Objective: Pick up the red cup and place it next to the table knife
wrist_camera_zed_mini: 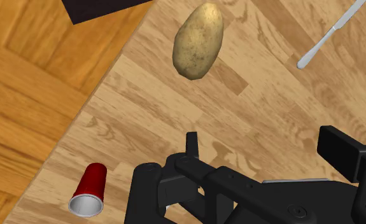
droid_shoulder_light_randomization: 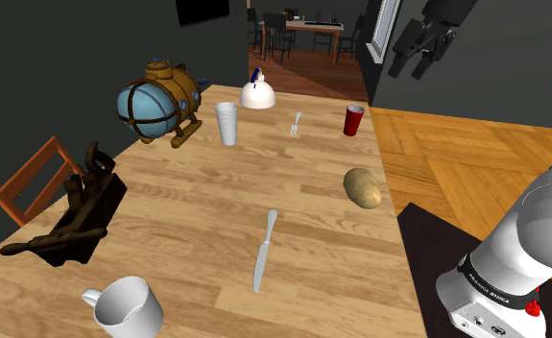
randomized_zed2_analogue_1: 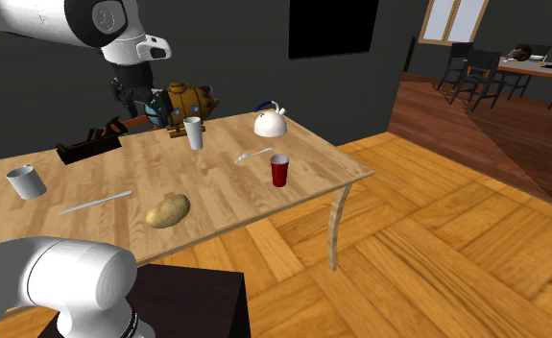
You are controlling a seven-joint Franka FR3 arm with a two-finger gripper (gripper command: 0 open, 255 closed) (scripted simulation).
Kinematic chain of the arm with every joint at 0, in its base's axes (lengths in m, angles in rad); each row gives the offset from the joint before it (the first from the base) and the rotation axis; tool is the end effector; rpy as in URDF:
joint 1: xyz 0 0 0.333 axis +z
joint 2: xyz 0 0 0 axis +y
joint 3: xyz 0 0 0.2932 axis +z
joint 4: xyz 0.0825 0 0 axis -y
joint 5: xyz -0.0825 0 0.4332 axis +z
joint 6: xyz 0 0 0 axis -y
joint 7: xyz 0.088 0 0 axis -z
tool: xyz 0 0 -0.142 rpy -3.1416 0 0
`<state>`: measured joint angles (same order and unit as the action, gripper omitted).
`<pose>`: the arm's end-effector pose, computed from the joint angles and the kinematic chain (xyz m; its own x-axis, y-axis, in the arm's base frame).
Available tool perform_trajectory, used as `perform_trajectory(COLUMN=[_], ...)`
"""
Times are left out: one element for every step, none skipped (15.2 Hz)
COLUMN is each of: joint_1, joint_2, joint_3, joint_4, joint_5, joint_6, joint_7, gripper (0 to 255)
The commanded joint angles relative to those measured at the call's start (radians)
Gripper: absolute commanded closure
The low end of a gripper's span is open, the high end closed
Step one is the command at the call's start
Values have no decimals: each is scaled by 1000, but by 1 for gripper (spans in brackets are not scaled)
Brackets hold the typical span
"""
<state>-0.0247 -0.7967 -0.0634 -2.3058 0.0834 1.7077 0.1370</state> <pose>0.3888 -0.0276 0.5844 0.9590 -0.2222 0.1758 -0.1962 -0.9685 -0.1537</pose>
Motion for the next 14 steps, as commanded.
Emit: perform_trajectory(joint_1=[0, -2, -4, -6, -8, -9, -10, -11, -12, -12, -12, -12, -11, -11], joint_2=[0, 23, 46, 71, 97, 124, 152, 181, 211, 241, 273, 305, 338, 372], joint_3=[0, -18, -37, -55, -73, -91, -109, -126, -144, -161, -178, -196, -213, -230], joint_4=[0, 1, 4, 7, 13, 19, 27, 35, 46, 57, 70, 84, 99, 116], joint_5=[0, -9, -17, -24, -31, -37, -42, -47, -50, -53, -55, -55, -54, -53], joint_6=[0, 14, 29, 43, 57, 70, 84, 97, 110, 122, 134, 146, 157, 167], joint_7=[0, -24, -48, -71, -95, -118, -142, -166, -189, -213, -237, -261, -285, -310], gripper=[0, 0, 0, 0, 0, 0, 0, 0, 0, 0, 0, 0, 0, 0])
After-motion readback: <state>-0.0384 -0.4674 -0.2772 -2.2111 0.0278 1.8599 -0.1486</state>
